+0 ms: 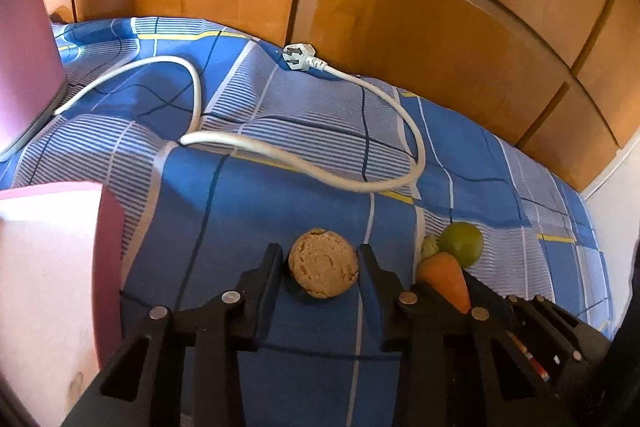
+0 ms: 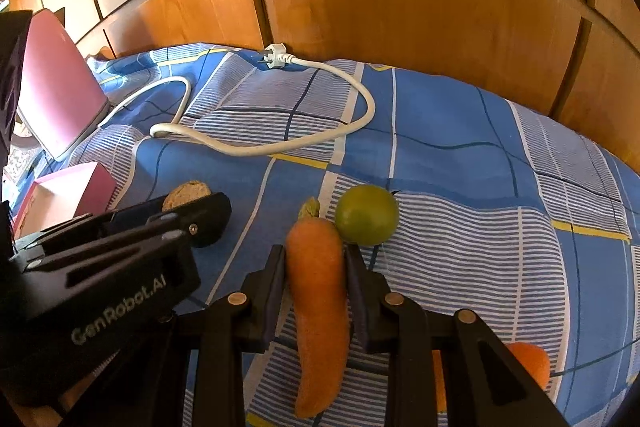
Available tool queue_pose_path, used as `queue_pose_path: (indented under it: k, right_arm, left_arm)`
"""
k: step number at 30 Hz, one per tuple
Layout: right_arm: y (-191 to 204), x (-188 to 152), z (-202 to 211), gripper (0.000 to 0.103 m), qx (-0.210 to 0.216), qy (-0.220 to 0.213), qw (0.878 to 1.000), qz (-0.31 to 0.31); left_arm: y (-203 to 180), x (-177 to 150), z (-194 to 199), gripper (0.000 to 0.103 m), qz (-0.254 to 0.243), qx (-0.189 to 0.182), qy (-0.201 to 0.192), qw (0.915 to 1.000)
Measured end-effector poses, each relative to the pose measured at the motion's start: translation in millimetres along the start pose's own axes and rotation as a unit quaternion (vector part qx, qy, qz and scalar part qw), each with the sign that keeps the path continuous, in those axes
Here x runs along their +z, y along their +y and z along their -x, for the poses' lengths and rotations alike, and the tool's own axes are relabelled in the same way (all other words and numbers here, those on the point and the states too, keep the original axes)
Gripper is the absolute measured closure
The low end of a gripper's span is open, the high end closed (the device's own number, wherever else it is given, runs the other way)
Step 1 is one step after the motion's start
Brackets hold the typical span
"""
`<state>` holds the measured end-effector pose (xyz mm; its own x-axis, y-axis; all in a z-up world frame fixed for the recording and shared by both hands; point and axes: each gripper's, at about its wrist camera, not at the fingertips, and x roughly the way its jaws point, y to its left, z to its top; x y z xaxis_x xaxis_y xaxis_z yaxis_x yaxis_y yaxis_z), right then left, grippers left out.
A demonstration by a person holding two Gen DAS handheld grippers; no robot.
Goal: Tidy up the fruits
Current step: 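Lift the carrot with the right tool while the left tool grasps the dark cylinder, then carry the carrot in the right tool and dark cylinder in the left tool over the white tray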
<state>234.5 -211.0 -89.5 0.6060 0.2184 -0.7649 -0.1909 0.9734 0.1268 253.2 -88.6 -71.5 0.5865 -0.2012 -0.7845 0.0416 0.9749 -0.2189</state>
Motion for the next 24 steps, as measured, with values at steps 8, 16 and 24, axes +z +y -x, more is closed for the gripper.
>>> queue_pose_path:
  k: [8, 16, 24]
  right_arm:
    - [3.3, -15.9, 13.0, 0.073, -0.007, 0.014, 1.000, 0.004]
    - [3.2, -46.5, 36.2, 0.074, -0.005, 0.036, 0.999, -0.003]
    - [6.8, -81.4, 59.9, 0.073, -0.012, 0.061, 0.998, 0.004]
  left_arm:
    - [-0.2, -22.4, 22.6, 0.066, -0.010, 0.009, 0.009, 0.9999]
    - [-6.6, -58.0, 50.9, 0.066, -0.026, 0.000, 0.014, 0.9996]
    - [-13.6, -96.1, 79.2, 0.065, -0.043, -0.012, 0.021, 0.9988]
